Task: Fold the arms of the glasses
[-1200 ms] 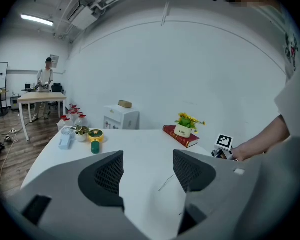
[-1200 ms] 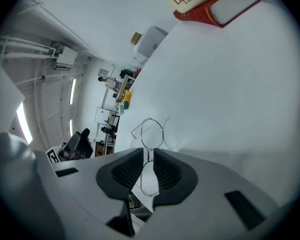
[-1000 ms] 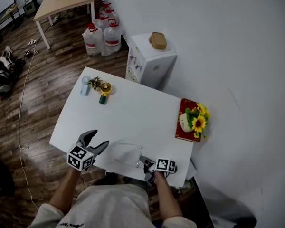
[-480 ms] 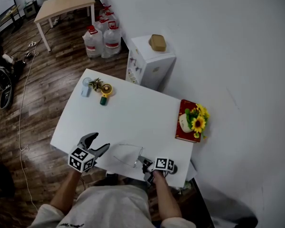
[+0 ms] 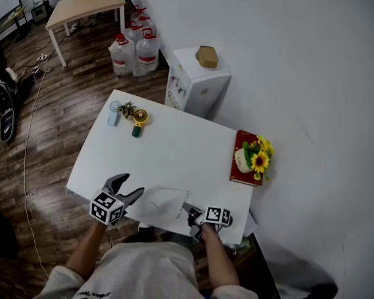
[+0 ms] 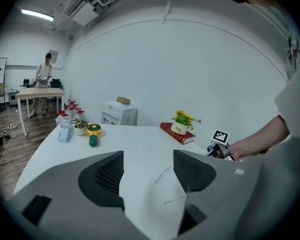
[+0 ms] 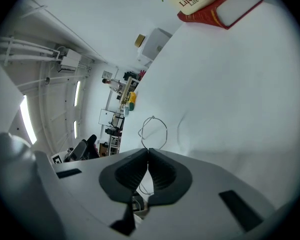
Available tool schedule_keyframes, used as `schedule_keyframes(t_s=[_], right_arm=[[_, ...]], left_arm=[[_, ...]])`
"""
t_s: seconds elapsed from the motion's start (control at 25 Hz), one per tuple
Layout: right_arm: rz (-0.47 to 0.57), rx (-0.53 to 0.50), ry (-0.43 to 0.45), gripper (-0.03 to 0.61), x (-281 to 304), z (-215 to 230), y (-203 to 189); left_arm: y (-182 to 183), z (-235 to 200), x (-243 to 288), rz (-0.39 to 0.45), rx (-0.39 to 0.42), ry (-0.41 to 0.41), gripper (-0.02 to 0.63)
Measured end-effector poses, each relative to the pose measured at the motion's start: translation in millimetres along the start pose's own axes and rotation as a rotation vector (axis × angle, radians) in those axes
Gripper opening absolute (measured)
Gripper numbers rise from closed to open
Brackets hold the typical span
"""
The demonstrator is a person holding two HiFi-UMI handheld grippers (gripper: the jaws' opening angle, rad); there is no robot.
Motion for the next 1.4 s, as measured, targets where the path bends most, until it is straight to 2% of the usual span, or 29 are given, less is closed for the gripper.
schedule_keyframes(t_s=[0.48,0.88,1.04,1.24,1.4], right_arm=[[0.107,0.042,0.096,0.009,-21,-25,17],[0.151,0.015,0.136,0.009,-41,-67,26],[0.173,0.030,0.148,0.009,-50,-75,28],[0.191,0.054,0.182,0.009,-54,-91,26],[0.188,0.057,0.193,0.009,-57,-100,21]], left_arm=[[5,2,0,0.003,0.022,-0.029,0.308],[31,14,12,0.001,0.120,-0.092,0.307],[40,31,25,-0.012,0.203,-0.139,0.293],[35,61,43,-0.090,0.321,-0.243,0.293],[29,76,60,-0.153,0.419,-0.292,0.280]])
Point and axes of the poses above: the fingertips, and each gripper's own axes: x forward along the fingers, z to its right, y out of its top, the point moved 1 cm from there along -x, backward along the fingers, and after that the axes turned 5 degrees about z, right-handed, at the moved point
